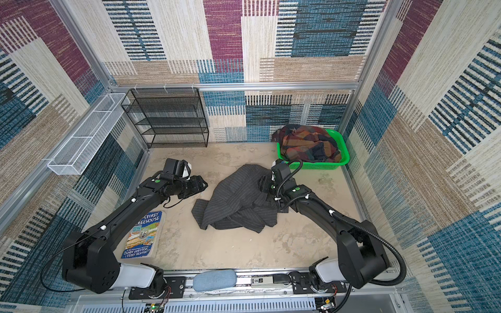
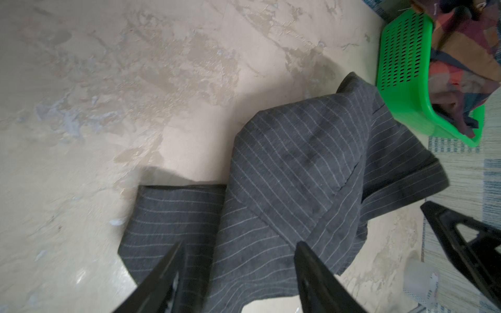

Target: Fold and stack the long sleeve shirts

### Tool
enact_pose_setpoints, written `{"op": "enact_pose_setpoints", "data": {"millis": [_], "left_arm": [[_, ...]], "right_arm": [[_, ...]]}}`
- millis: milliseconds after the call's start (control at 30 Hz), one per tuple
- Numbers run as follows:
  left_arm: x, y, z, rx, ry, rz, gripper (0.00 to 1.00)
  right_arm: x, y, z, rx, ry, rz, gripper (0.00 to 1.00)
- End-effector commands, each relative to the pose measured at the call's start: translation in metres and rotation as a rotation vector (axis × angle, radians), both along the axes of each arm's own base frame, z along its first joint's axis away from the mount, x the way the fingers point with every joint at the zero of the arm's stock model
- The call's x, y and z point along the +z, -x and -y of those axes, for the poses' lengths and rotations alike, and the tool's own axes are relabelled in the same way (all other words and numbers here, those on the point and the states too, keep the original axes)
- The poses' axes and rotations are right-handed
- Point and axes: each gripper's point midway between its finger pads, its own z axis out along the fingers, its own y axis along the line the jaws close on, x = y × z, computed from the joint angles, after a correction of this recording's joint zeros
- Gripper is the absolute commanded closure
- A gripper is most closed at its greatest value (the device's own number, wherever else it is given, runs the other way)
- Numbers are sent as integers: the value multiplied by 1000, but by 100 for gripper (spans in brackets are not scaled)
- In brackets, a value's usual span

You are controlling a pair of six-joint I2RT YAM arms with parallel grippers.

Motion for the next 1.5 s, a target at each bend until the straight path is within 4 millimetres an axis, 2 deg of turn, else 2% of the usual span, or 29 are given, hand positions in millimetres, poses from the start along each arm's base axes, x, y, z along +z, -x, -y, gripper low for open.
{"op": "enact_pose_setpoints", "data": {"millis": [0, 200, 400, 700, 833, 1067, 1267, 1467], "left_arm": [[10, -12, 11, -30, 38, 42, 34], [12, -10, 10, -26, 40, 49, 34], [19, -2, 3, -15, 21, 68, 34], [20, 5, -4, 3, 2, 67, 34], [18, 6, -7, 14, -11, 61, 34], [19, 8, -12, 26, -34, 60, 34], [18, 10, -15, 35, -52, 52, 34], [10, 14, -19, 44, -69, 32, 34]], "right_arm": [[-5, 14, 1, -66, -76, -51, 33], [-31, 46, -18, -100, -103, -154, 30], [-52, 54, -29, -136, -180, -190, 31], [-60, 30, -19, -186, -190, -148, 35], [-71, 27, -15, -199, -210, -177, 36], [-79, 22, -12, -204, -263, -178, 33], [-73, 10, -14, -182, -313, -98, 32], [-54, -5, -19, -142, -351, 4, 38]]}}
